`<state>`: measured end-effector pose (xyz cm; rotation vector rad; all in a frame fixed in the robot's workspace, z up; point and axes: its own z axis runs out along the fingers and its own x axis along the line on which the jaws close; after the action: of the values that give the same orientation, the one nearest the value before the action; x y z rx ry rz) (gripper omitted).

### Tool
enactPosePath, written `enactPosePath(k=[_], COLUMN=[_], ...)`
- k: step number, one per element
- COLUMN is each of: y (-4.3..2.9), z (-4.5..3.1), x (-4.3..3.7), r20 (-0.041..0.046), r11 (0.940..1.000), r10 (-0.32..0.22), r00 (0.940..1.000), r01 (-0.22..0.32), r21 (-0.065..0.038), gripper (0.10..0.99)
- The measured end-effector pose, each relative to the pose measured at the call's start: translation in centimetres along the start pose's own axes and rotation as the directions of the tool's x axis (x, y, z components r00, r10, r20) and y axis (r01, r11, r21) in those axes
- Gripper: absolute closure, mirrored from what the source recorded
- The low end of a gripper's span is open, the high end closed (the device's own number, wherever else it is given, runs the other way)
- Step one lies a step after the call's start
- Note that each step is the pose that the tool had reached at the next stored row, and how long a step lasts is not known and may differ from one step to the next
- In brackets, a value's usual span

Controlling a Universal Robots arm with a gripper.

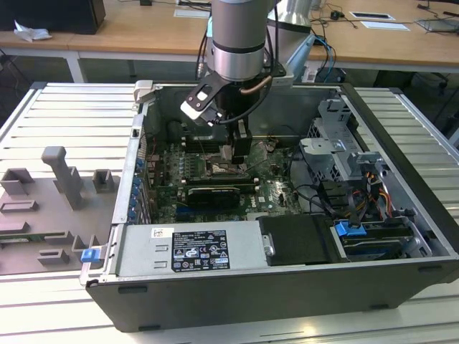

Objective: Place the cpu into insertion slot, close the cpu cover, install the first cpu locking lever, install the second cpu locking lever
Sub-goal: 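Place the cpu into insertion slot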

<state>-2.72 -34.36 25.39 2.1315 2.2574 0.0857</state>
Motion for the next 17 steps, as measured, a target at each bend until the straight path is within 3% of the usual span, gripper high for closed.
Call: enactPosePath(k=[8,11,17], y=[-0.20,-0.64,-1.05], z=[0.72,1.23,2.56], x=[0.50,0.85,2.11], r20=[0.0011,0.0011,0.0013], r11=[0.9998,0.9998,0.9998], r10=[0.019,0.019,0.019], r00=[0.9998,0.9998,0.9998], r01=[-0.019,-0.019,-0.019], r21=[-0.001,-0.001,-0.001], gripper=[0.545,0.545,0.545])
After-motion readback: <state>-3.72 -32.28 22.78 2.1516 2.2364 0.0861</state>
